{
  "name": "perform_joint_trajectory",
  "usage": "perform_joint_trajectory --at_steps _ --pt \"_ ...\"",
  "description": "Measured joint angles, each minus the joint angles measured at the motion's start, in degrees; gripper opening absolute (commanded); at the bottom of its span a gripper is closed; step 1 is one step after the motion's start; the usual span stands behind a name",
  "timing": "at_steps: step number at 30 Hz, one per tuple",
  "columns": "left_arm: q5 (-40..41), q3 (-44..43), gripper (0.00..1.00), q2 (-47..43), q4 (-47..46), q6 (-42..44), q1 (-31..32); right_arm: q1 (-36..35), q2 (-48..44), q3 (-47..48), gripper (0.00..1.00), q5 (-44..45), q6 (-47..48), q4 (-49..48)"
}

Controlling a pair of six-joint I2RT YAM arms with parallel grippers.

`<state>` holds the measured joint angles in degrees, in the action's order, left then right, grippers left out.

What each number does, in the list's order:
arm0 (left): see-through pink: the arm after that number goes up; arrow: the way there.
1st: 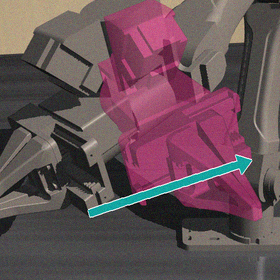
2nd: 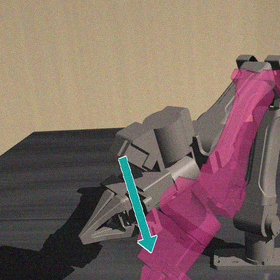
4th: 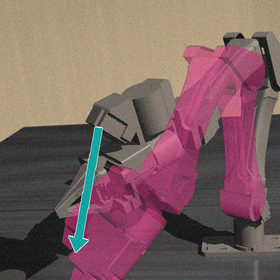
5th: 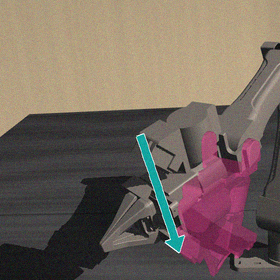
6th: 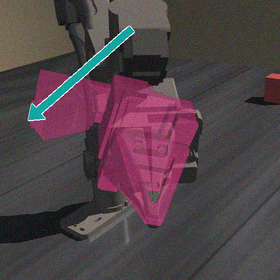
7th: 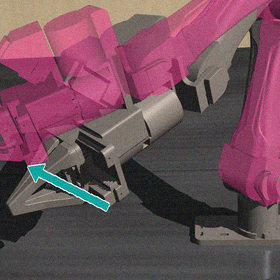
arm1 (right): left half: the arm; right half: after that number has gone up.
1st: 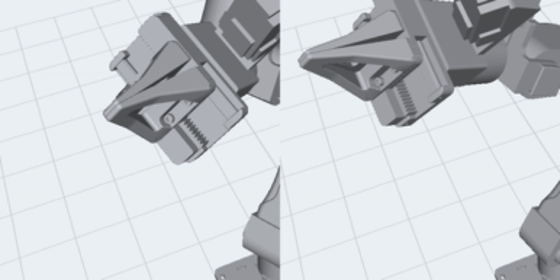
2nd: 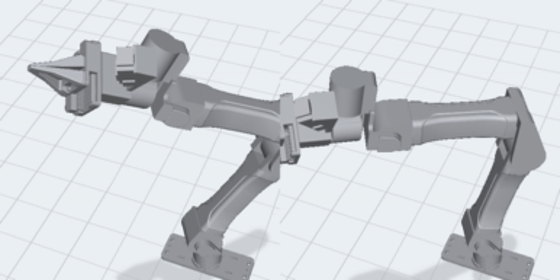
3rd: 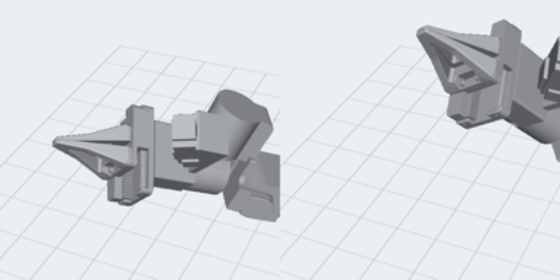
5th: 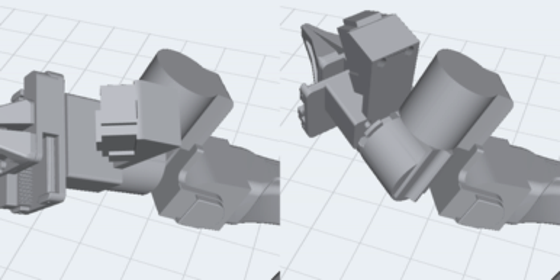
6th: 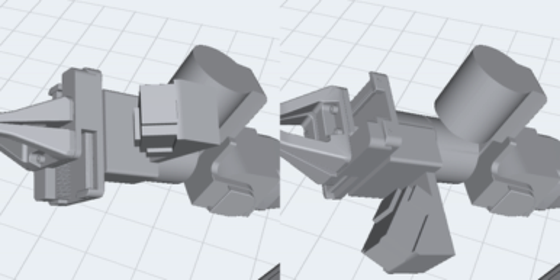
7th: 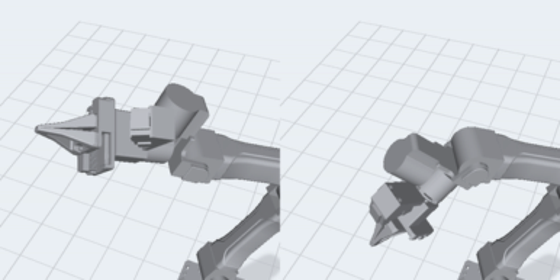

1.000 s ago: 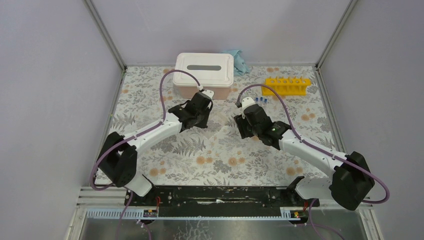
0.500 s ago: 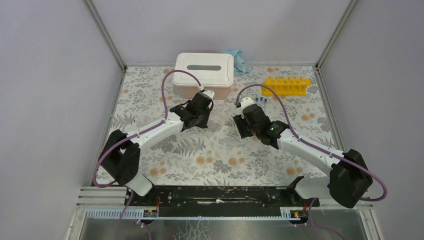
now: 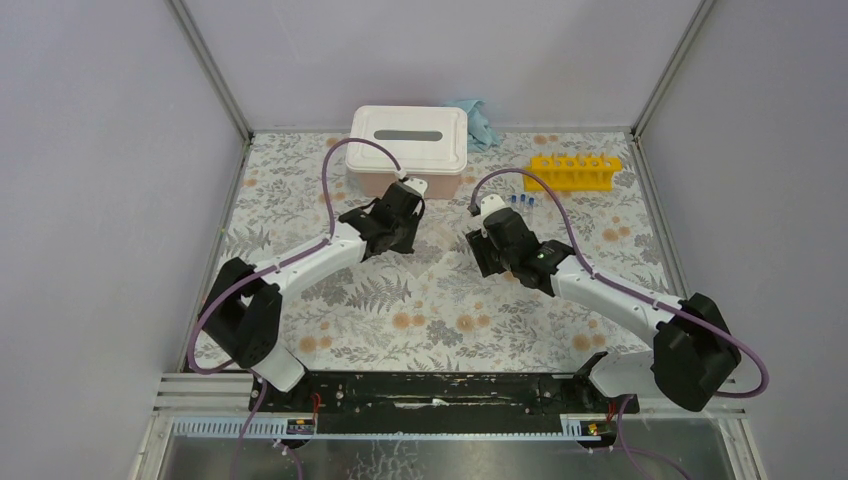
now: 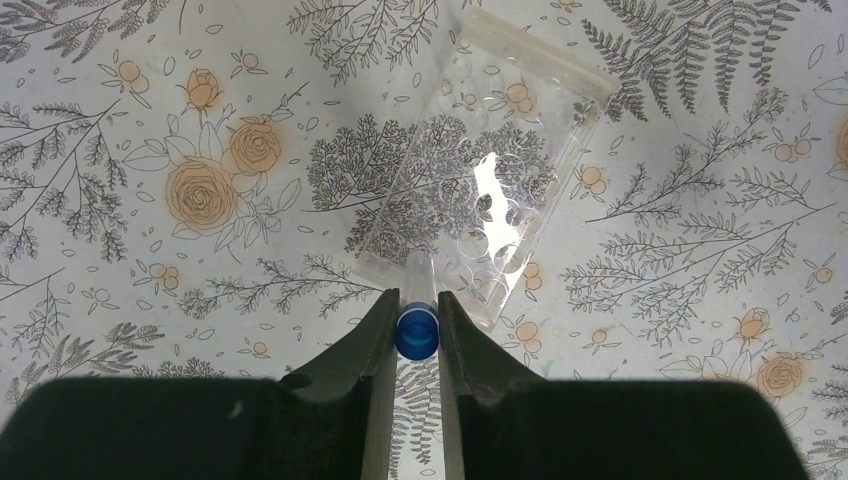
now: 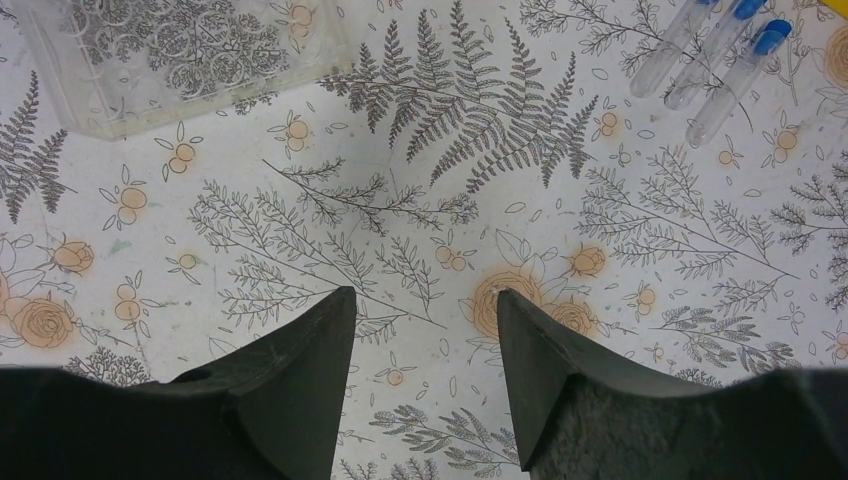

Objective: Organize the chemistry lab equipment
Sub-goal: Insert the test tube into the slot of the test tube rack.

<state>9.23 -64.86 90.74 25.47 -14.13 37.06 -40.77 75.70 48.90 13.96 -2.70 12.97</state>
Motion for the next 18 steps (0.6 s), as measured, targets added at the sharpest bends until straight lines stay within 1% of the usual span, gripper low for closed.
perform_joint_trajectory --at_steps 11,18 --pt "-0.3 0.4 0.13 1.1 -0.5 0.2 -0.3 0.5 0.4 0.0 0.61 0.0 0.3 -0.2" --pt "-0.5 2.2 0.15 1.1 -2.1 0.2 -0.3 0.7 1.3 0.2 0.61 -0.1 0.3 -0.5"
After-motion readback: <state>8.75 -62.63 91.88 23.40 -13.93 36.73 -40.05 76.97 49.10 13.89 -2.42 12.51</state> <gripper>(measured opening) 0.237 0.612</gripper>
